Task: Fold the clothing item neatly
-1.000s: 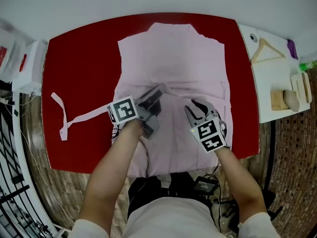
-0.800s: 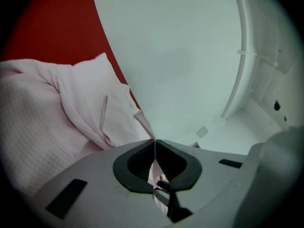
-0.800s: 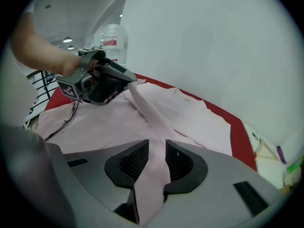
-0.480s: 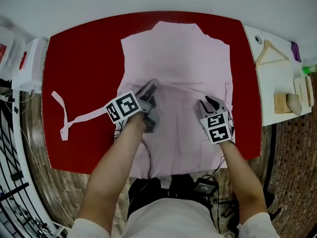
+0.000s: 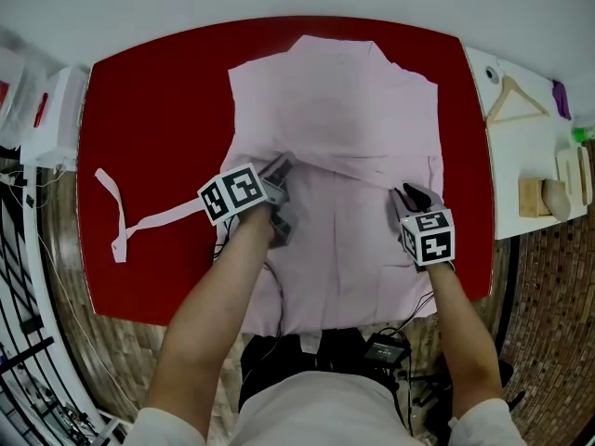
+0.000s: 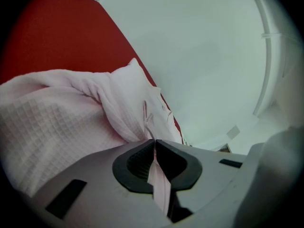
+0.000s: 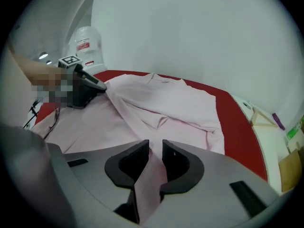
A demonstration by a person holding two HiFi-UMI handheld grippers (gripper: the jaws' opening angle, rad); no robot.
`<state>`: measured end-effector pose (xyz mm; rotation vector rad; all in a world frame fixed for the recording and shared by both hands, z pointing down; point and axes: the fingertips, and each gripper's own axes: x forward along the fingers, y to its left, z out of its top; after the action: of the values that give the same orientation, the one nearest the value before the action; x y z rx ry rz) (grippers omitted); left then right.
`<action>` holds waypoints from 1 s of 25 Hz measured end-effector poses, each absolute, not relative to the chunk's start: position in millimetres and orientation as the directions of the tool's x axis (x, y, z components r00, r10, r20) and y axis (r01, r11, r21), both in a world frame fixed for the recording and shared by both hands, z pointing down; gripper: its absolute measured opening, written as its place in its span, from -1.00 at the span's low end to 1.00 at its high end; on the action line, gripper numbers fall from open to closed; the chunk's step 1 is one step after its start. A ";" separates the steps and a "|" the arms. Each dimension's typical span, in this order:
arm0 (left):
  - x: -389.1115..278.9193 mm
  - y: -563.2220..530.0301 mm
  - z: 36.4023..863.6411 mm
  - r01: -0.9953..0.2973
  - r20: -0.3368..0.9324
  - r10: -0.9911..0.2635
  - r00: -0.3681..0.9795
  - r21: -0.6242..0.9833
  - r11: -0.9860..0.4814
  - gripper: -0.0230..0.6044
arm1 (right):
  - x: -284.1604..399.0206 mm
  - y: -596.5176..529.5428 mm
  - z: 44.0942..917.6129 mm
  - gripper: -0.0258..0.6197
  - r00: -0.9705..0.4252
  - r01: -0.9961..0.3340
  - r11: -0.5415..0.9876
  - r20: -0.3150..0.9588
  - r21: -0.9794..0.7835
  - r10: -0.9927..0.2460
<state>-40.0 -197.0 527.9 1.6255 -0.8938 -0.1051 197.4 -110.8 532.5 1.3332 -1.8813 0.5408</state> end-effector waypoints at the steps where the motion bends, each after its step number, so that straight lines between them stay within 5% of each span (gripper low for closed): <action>1: -40.3 -196.8 529.6 -0.485 0.402 -0.590 0.700 0.874 0.020 -0.88 | 205.3 -109.6 530.4 -0.64 -0.170 -0.936 0.346 0.771 0.069 -0.614; 10: -33.1 -194.7 534.3 -0.498 0.430 -0.529 0.732 0.867 0.017 -0.88 | 288.3 -88.8 541.1 -0.73 -0.048 -0.995 0.103 0.813 0.015 -0.581; 25: -35.2 -184.9 540.1 -0.504 0.462 -0.460 0.758 0.863 0.037 -0.88 | 304.0 -96.3 545.3 -0.78 -0.056 -0.997 0.083 0.808 -0.009 -0.587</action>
<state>-35.2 -184.9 540.1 1.5886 -0.7950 0.0404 304.0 -96.3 545.3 1.5746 -1.7188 0.8105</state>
